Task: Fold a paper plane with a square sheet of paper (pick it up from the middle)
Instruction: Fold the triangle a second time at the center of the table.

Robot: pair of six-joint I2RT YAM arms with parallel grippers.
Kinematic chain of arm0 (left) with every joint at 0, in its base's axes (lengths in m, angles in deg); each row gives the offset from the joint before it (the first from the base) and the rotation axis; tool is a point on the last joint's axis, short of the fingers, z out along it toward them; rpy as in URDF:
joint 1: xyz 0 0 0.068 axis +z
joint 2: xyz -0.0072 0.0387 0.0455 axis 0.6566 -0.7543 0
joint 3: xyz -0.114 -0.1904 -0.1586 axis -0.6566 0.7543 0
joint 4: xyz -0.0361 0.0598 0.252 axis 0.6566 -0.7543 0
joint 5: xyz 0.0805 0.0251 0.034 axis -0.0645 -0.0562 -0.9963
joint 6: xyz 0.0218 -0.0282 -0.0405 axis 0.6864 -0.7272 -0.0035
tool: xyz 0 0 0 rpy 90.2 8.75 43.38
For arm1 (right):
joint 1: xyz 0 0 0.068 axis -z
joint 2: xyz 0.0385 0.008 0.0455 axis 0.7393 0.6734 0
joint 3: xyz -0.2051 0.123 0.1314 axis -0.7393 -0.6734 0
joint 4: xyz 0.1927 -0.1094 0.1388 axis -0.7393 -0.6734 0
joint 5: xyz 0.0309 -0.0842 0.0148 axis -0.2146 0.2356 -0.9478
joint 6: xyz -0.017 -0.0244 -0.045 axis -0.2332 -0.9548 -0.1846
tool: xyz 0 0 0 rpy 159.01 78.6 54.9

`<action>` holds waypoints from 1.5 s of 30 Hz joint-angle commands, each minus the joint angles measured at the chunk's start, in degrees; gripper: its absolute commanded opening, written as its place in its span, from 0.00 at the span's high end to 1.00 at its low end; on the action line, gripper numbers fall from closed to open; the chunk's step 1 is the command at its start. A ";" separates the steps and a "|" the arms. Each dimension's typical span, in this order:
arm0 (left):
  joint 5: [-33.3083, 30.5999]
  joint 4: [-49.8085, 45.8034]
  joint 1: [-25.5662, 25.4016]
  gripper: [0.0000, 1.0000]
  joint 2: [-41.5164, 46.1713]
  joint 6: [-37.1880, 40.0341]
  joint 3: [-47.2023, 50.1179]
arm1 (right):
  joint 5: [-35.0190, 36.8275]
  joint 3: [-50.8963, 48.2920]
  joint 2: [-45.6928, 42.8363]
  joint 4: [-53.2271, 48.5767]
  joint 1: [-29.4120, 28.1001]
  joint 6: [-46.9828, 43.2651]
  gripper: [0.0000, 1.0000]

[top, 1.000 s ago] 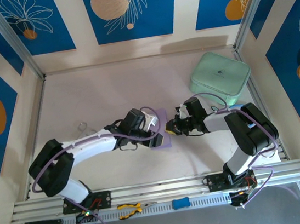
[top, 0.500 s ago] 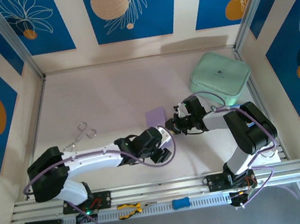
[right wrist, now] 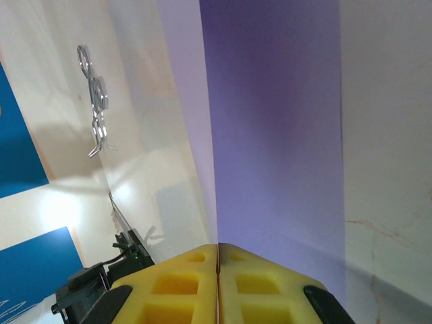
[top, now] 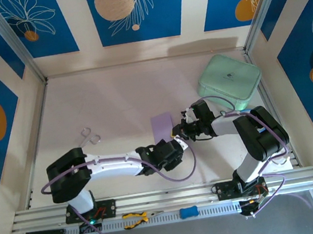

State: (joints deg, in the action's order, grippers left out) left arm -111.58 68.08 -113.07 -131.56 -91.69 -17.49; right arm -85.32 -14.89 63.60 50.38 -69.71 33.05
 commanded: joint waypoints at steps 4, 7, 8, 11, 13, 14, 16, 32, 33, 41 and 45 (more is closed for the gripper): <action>-4.15 -0.52 -0.27 0.30 -2.41 0.96 -1.93 | -1.50 0.50 -0.47 -1.19 0.29 -0.83 0.90; -5.00 -0.47 -0.04 0.32 -3.35 1.04 -2.56 | -1.46 0.41 -0.55 -1.09 0.30 -0.76 0.90; -4.93 -0.46 -0.02 0.33 -3.58 1.10 -2.72 | -1.47 0.33 -0.56 -1.08 0.33 -0.77 0.90; -4.34 0.00 0.03 0.36 -4.14 1.26 -3.13 | -1.47 0.24 -0.64 -1.02 0.33 -0.77 0.90; -4.33 -0.13 0.15 0.41 -4.65 1.37 -3.69 | -1.34 0.07 -0.59 -1.02 0.32 -0.85 0.90; -4.49 -0.17 0.10 0.43 -4.82 1.29 -3.77 | -1.38 0.01 -0.55 -0.94 0.30 -0.83 0.90; -4.51 -0.22 0.28 0.47 -4.89 1.26 -3.93 | -1.37 -0.22 -0.64 -0.63 0.33 -0.69 0.90; -1.94 -0.27 0.91 0.93 -3.73 -0.68 -3.26 | -1.20 -0.66 -1.60 -0.88 0.34 -0.90 0.89; -1.21 -0.51 1.16 0.95 -3.51 -1.02 -3.31 | -0.93 -0.71 -1.83 -1.15 0.48 -0.96 0.89; 14.01 0.05 6.45 1.00 0.55 -6.76 -2.75 | 4.88 -1.95 -8.29 -6.26 1.88 -1.87 0.67; 21.62 1.93 9.57 1.00 2.29 -9.73 -1.40 | 9.04 -2.38 -14.02 -12.48 3.05 -3.20 0.64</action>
State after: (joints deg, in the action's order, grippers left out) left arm -98.75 68.71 -105.22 -131.58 -97.81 -19.79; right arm -79.87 -16.29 53.11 44.05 -67.42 31.56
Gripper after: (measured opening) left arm 0.064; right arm 0.360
